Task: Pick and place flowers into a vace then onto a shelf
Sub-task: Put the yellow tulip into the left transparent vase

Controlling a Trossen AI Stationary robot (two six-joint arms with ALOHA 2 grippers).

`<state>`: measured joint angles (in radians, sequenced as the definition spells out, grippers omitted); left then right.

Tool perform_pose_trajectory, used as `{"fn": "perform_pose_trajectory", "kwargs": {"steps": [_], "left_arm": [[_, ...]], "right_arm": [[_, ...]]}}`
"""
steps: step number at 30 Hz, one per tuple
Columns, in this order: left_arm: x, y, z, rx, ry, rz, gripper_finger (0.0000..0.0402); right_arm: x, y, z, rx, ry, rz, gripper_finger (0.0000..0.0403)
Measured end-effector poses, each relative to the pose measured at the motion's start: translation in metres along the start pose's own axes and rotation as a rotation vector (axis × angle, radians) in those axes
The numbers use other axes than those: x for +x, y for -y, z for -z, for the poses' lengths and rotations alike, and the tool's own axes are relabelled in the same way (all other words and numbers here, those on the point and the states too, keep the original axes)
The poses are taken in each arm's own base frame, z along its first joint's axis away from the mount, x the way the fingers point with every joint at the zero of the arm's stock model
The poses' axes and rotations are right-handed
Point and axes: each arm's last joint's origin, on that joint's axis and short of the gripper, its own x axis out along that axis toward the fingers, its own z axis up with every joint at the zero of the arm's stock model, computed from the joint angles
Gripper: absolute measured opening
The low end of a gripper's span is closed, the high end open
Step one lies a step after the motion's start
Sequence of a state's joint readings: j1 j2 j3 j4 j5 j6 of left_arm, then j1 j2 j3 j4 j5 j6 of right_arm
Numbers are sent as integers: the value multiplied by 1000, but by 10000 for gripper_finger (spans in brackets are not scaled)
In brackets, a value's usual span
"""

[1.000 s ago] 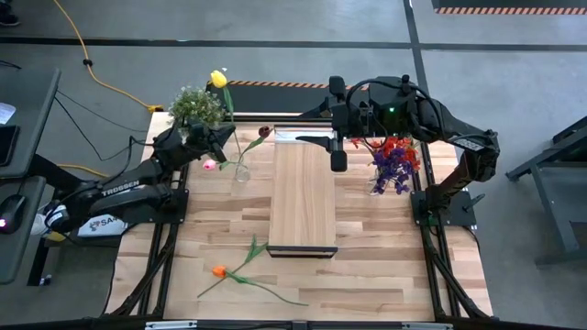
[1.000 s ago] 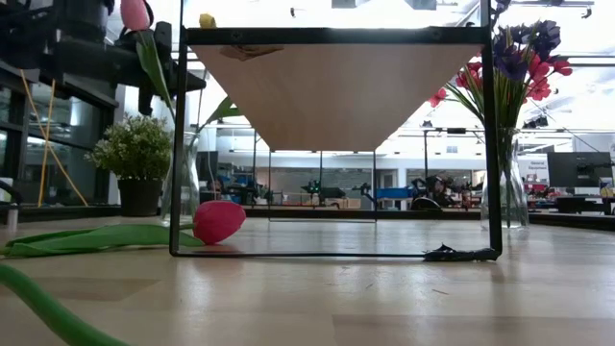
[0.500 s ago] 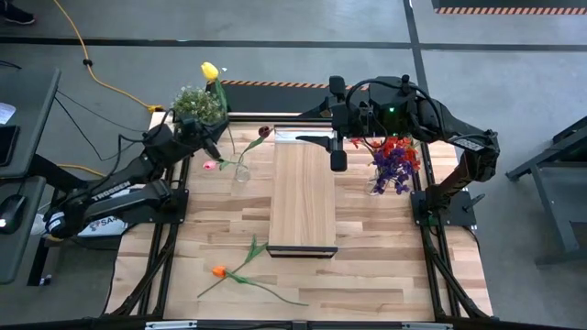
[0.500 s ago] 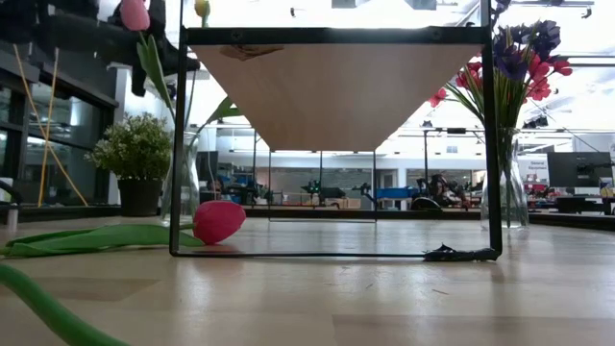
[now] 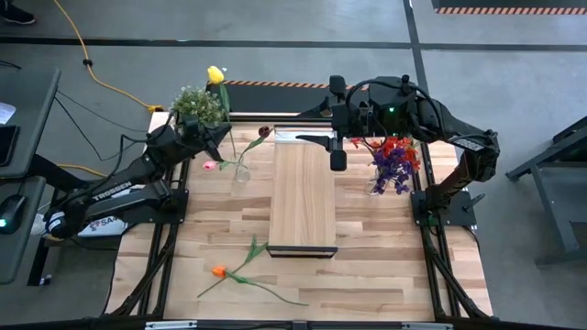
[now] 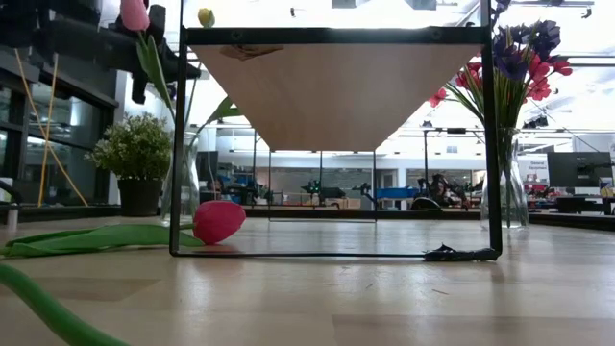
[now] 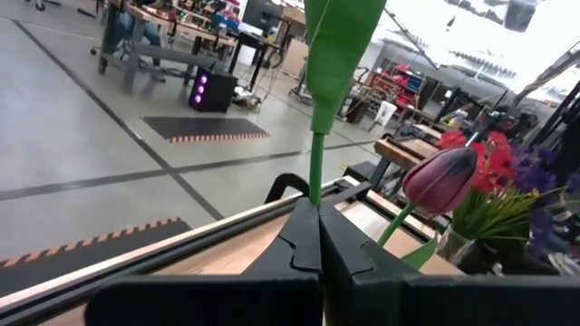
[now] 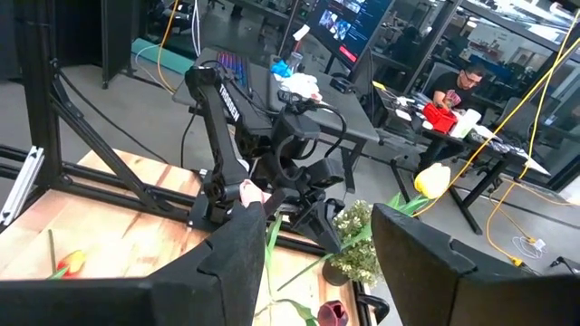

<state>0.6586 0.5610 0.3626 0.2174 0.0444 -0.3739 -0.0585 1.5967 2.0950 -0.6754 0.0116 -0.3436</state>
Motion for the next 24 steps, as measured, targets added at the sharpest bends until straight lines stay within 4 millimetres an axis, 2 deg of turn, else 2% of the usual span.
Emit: {"fn": "perform_pose_trajectory", "kwargs": {"steps": [10, 24], "left_arm": [[0, -5, 13, 1, -24, -9, 22], [0, -5, 13, 29, -29, -4, 22]], "right_arm": [[0, 0, 0, -1, 0, 0, 193], [4, -1, 2, -1, -7, -2, 193]]}}
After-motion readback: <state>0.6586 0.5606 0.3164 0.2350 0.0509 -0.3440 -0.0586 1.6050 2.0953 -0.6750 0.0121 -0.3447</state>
